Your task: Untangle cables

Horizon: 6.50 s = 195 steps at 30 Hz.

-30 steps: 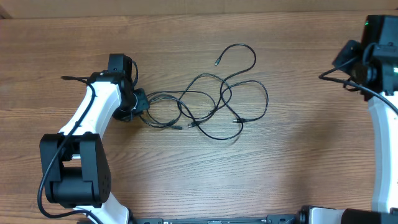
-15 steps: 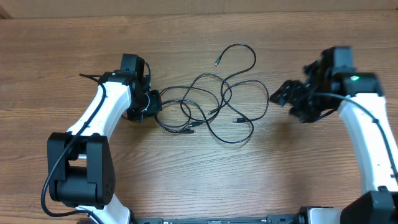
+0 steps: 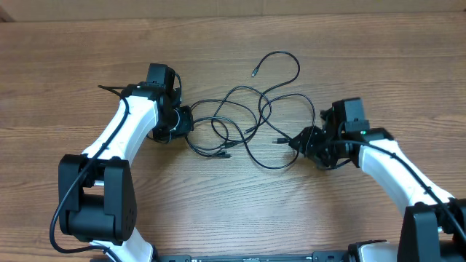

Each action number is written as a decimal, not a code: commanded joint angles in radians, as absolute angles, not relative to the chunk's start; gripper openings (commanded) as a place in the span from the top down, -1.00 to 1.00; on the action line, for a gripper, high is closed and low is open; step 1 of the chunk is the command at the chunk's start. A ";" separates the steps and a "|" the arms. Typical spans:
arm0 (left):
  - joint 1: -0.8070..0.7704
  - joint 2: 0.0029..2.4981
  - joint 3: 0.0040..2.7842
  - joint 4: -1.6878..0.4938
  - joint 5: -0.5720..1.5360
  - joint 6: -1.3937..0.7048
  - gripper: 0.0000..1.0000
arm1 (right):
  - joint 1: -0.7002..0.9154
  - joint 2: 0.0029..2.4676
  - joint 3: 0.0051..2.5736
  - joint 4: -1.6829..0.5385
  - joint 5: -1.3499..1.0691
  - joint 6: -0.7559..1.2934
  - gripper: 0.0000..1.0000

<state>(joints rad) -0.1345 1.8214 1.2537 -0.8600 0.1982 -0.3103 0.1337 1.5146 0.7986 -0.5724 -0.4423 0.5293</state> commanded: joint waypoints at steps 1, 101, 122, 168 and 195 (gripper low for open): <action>-0.141 1.805 1.258 -0.863 0.200 -0.291 0.89 | 0.145 1.516 0.744 -0.518 -0.447 0.632 -0.02; -0.141 1.797 1.313 -0.826 0.460 -0.204 0.92 | -0.377 1.742 1.982 -1.395 -0.353 0.069 -0.77; -0.145 1.681 1.426 -0.962 0.203 -0.217 0.92 | 0.149 1.745 1.430 -1.138 -0.386 0.233 -0.77; -0.144 1.681 1.332 -1.036 -0.136 -0.272 0.92 | 0.199 1.666 1.617 -0.999 0.023 0.321 0.93; -0.117 1.681 1.332 -1.097 -0.519 -0.678 0.92 | -0.308 1.662 2.006 -1.130 0.397 0.362 0.93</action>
